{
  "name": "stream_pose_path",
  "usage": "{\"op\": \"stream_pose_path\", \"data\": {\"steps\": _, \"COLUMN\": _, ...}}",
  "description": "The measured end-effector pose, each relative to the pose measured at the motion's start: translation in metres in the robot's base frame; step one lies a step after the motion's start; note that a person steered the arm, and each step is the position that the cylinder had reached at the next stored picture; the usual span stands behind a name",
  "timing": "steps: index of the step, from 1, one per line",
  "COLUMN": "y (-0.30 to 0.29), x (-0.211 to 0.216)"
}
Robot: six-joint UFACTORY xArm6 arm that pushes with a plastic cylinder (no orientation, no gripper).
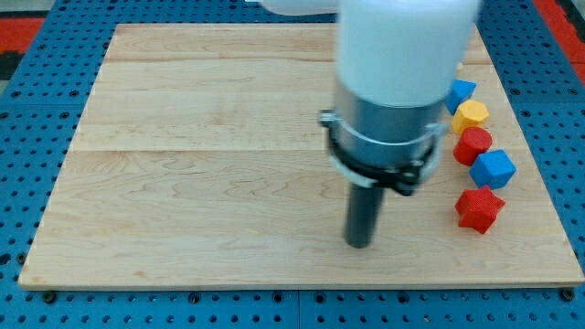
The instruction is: Move your arm to the bottom right
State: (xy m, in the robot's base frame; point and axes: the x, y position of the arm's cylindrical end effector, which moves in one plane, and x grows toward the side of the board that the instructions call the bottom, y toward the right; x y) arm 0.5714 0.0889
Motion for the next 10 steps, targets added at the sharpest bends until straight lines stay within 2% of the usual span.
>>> {"op": "stream_pose_path", "data": {"steps": 1, "y": 0.058, "x": 0.001}}
{"op": "stream_pose_path", "data": {"steps": 2, "y": 0.059, "x": 0.001}}
{"op": "stream_pose_path", "data": {"steps": 3, "y": 0.072, "x": 0.031}}
{"op": "stream_pose_path", "data": {"steps": 5, "y": 0.079, "x": 0.032}}
{"op": "stream_pose_path", "data": {"steps": 6, "y": 0.124, "x": 0.032}}
{"op": "stream_pose_path", "data": {"steps": 8, "y": 0.127, "x": 0.032}}
{"op": "stream_pose_path", "data": {"steps": 10, "y": 0.191, "x": 0.032}}
